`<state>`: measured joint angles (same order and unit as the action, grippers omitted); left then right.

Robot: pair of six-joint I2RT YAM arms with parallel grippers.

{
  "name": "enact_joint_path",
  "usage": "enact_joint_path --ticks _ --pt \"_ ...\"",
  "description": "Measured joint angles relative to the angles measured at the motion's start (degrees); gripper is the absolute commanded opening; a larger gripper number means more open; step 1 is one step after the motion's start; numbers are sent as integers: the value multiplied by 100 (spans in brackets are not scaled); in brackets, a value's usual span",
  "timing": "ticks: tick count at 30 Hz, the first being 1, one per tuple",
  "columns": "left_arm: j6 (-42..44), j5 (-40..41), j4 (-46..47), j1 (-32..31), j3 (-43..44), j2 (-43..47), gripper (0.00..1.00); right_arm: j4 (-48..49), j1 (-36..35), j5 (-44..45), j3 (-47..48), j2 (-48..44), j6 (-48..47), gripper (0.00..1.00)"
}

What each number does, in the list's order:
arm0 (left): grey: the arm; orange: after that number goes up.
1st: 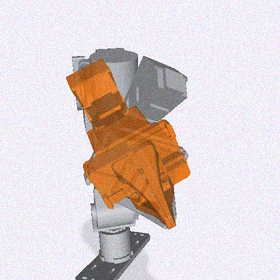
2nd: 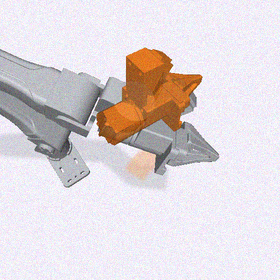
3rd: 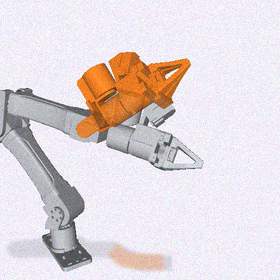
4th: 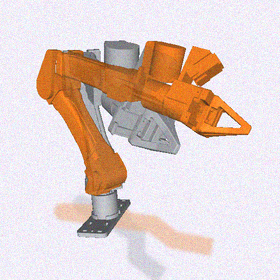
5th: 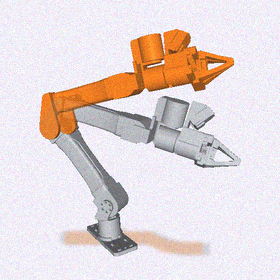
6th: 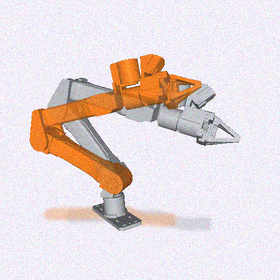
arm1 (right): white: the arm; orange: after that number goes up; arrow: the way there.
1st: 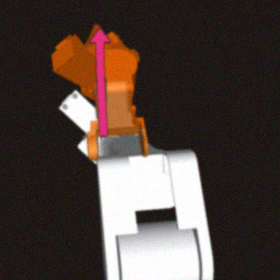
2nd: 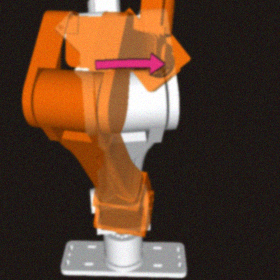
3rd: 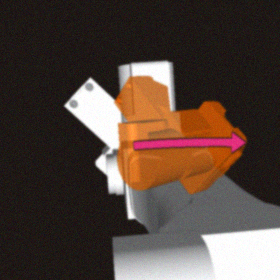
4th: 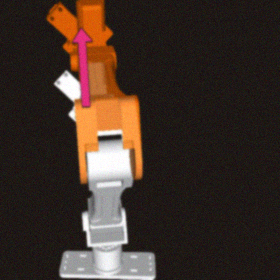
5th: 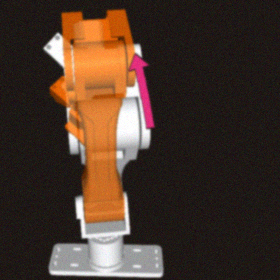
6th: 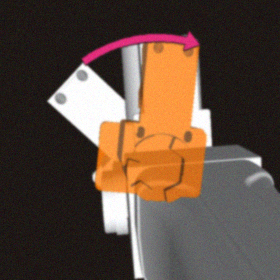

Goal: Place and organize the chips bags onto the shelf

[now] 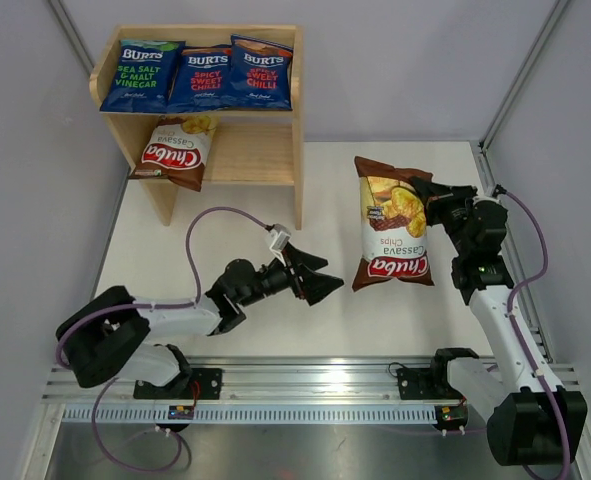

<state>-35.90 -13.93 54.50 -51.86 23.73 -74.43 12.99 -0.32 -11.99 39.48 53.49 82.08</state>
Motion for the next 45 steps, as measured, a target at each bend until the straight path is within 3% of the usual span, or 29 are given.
enact_joint_path --ticks 5,11,18,33,45 --pt "-24 -188 1078 -114 479 -940 99 -321 -190 234 232 0 334 0" --pt "-4 -321 1604 -461 1141 -1565 99 -350 -289 450 240 -116 667 0" --pt "83 -358 1143 -699 1939 -1987 99 -122 -299 503 236 -354 966 0" --pt "743 444 538 -946 2024 -2044 99 -87 -302 380 170 -634 1231 0" --pt "638 341 1145 -977 1856 -1967 99 66 -304 87 52 -745 1421 0"
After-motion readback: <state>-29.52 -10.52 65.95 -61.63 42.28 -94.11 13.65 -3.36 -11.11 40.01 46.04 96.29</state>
